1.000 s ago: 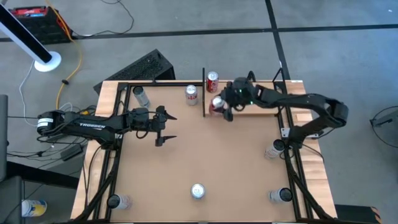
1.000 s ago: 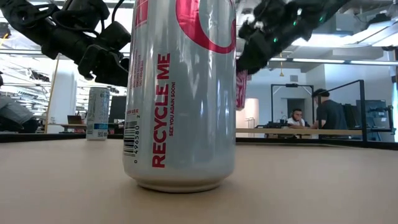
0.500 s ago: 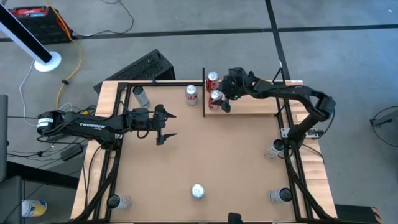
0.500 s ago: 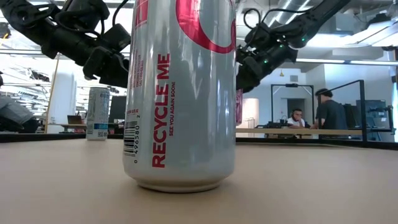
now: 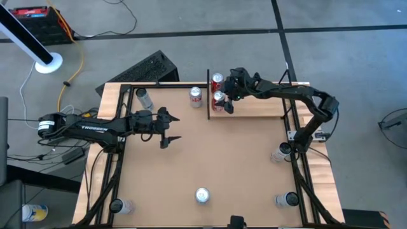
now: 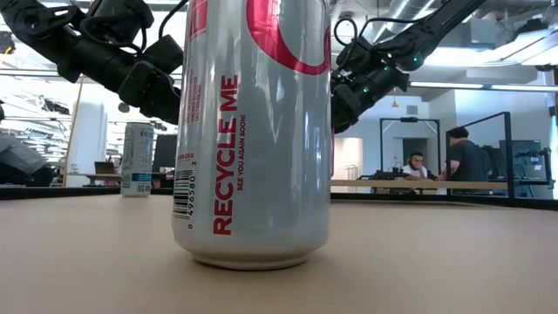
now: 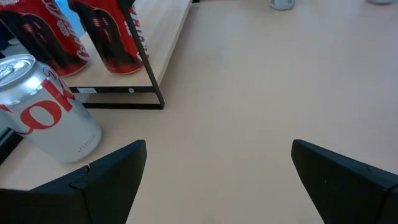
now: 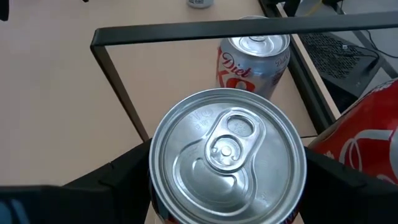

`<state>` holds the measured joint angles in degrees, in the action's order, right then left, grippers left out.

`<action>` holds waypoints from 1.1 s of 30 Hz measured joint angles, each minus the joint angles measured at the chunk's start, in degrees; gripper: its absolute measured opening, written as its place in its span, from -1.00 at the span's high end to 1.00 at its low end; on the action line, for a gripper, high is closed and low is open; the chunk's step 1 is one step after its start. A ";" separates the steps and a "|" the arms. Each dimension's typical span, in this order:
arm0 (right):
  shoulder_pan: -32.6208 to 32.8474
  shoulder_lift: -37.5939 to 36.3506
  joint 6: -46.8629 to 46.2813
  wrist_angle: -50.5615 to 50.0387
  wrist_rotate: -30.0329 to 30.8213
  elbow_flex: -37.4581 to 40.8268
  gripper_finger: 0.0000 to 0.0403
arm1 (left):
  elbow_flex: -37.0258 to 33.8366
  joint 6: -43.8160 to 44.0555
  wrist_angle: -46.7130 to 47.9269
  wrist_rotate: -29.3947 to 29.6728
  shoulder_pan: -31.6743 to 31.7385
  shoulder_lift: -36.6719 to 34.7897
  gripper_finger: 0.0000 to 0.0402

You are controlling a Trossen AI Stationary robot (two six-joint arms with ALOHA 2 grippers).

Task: Place canned beverage on shelf
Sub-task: Put the red soda can on the shelf aligned with the other red soda can

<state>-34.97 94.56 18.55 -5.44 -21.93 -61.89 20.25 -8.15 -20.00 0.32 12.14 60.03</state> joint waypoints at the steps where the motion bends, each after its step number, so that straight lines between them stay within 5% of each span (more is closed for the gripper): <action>1: 0.08 0.00 0.00 -0.11 0.01 0.00 -0.64 | 0.00 0.09 -0.01 0.01 0.00 0.00 -0.93; 5: 0.12 0.00 0.00 -0.61 0.42 0.00 -0.90 | 0.00 0.92 0.02 0.02 0.00 0.00 -0.93; 13: 0.05 -0.60 1.54 -0.64 1.53 -0.24 -0.70 | 0.00 2.17 0.00 0.12 0.00 0.00 -0.93; 22: 0.05 -6.70 1.63 -3.17 1.40 -5.06 -0.96 | 0.00 3.31 -0.03 0.13 0.00 0.00 -0.93; 33: 2.64 -11.08 0.84 -8.51 1.03 -5.49 -0.93 | 0.00 6.05 -0.05 0.13 -0.02 0.00 -0.93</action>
<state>-32.33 83.48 19.38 -13.94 -20.91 -67.37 20.25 -2.09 -20.05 0.45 12.12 60.03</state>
